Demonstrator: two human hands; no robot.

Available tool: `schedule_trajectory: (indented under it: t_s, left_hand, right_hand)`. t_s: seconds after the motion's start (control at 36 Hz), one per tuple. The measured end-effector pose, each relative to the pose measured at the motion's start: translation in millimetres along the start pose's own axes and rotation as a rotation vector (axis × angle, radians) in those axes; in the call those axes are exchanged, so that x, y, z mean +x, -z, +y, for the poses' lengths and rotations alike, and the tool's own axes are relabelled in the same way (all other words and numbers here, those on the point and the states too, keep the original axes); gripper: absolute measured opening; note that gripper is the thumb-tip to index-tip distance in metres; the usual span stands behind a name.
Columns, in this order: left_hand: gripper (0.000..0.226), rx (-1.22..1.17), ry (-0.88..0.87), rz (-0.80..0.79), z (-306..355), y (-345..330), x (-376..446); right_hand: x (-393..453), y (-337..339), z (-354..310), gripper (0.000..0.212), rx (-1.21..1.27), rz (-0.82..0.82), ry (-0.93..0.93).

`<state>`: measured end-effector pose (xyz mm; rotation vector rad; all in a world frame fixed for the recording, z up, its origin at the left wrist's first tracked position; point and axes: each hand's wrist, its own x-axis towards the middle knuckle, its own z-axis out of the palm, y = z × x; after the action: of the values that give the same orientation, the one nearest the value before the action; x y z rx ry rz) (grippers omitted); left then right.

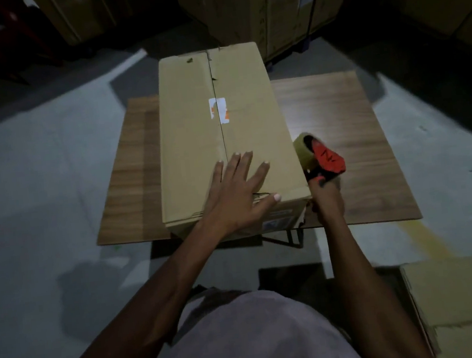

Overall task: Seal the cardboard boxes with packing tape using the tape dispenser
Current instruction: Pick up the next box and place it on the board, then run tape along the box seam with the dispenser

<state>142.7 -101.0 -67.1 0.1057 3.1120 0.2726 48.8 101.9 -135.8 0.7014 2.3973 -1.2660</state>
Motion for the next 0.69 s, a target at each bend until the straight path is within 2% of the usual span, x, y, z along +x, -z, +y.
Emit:
schedule_trajectory:
  t_s: [0.08, 0.17, 0.28, 0.39, 0.5, 0.64, 0.69]
  left_hand:
    - [0.080, 0.010, 0.022, -0.001, 14.8, -3.7, 5.4]
    - [0.080, 0.021, 0.041, -0.002, 28.3, -7.6, 7.9]
    - [0.080, 0.024, 0.058, -0.002, 40.8, -7.9, 14.4]
    - [0.081, 0.012, 0.076, 0.000, 55.7, -10.5, 24.1]
    - [0.078, 0.003, 0.088, 0.016, 75.3, -14.0, 34.4]
    - [0.070, -0.004, 0.085, -0.011, 91.1, -12.9, 45.7]
    - [0.064, -0.110, 0.061, -0.008, 85.9, -8.4, 52.9]
  right_hand:
    - [-4.2, 8.0, -9.5, 0.038, 0.370, -0.055, -0.065]
    - [-8.2, 25.8, -17.6, 0.027, 0.498, -0.081, -0.065]
    - [-18.2, 61.3, -19.2, 0.016, 0.503, -0.059, 0.142]
    - [-34.7, 86.6, -27.3, 0.019, 0.555, -0.096, 0.304]
    - [-48.3, 97.6, -35.4, 0.014, 0.491, -0.043, 0.440]
    - [-54.5, 113.4, -47.2, 0.021, 0.311, -0.116, 0.450]
    - [-60.7, 114.4, -54.3, 0.027, 0.267, -0.111, 0.463]
